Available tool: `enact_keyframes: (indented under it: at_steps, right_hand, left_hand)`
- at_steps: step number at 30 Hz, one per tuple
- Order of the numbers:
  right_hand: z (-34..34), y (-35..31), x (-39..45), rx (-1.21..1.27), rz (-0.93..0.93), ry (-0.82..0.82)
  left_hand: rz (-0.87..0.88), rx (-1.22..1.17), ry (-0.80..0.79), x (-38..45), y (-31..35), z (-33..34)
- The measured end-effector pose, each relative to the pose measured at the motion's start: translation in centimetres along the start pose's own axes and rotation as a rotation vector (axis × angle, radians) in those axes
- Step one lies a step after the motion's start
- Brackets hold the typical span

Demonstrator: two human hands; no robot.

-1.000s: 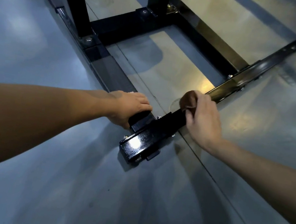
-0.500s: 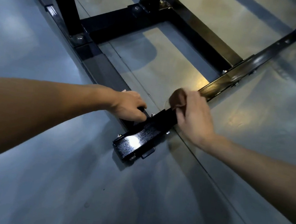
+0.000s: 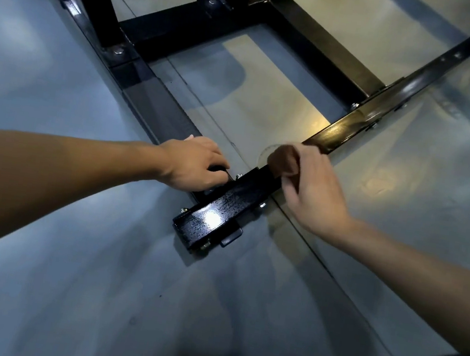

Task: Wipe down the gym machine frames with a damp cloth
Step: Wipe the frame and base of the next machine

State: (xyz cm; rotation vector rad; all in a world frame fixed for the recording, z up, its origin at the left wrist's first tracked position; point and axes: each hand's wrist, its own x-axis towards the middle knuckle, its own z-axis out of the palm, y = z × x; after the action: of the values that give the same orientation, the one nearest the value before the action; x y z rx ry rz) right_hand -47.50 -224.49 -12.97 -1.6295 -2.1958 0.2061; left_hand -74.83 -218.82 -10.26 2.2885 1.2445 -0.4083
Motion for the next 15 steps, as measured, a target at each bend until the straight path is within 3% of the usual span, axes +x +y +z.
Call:
enact_keyframes:
  at_steps: [2,8,12,15]
  right_hand:
    - [-0.4,1.1,-1.0,0.019,-0.044,-0.011]
    - [-1.4,5.3,4.5,-0.018,0.331,0.119]
    - [-0.1,1.6,2.5,0.002,0.13,0.046]
    - [-0.6,2.5,-0.1,0.018,0.025,0.011]
  left_hand:
    - [0.003,0.015,0.013,0.1,0.0,0.2]
    - [-0.056,0.058,0.006,0.1,1.1,-0.1]
    - [-0.053,0.04,0.013,-0.1,0.6,0.2]
    - [-0.048,0.025,0.024,0.2,0.5,0.4]
